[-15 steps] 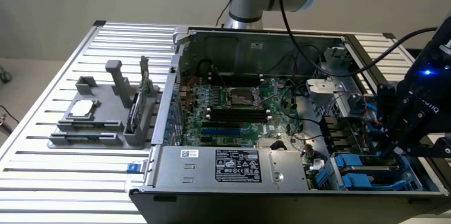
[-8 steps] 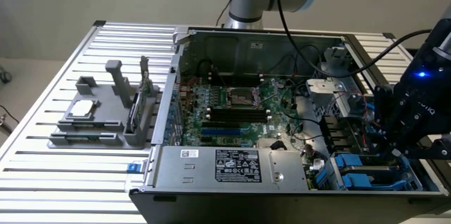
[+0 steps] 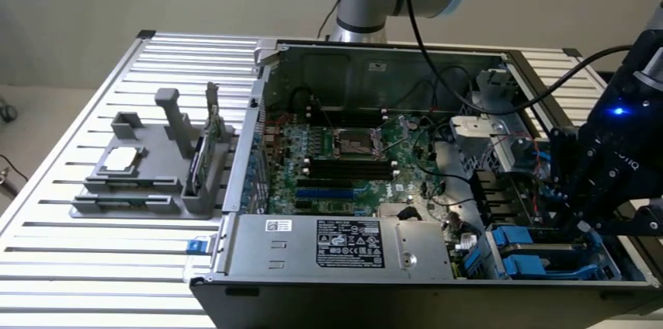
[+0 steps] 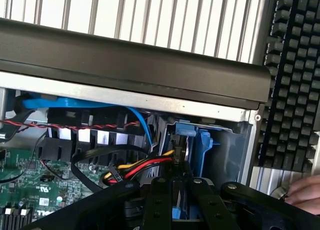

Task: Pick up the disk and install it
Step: 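Insert the first disk wire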

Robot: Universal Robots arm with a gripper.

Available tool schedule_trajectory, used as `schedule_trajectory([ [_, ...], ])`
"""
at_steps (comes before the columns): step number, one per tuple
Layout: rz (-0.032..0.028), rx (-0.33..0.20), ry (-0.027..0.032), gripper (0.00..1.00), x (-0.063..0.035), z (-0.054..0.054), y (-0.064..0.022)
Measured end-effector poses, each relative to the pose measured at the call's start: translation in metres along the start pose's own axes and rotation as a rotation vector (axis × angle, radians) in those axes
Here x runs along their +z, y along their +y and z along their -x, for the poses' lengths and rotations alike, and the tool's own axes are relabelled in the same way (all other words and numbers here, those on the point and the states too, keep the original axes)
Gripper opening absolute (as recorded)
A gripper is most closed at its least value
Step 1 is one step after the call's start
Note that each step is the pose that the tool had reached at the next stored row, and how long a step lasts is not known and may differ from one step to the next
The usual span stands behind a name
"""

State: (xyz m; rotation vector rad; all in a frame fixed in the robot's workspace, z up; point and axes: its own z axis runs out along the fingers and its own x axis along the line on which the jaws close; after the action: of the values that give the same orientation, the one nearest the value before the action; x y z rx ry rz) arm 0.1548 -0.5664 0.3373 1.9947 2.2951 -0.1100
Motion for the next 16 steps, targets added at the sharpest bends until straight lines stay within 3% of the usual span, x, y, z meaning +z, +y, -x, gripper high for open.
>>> schedule_trajectory([
  [16, -0.0005, 0.005, -0.0119, 0.18, 0.0010, -0.0047, -0.0005],
])
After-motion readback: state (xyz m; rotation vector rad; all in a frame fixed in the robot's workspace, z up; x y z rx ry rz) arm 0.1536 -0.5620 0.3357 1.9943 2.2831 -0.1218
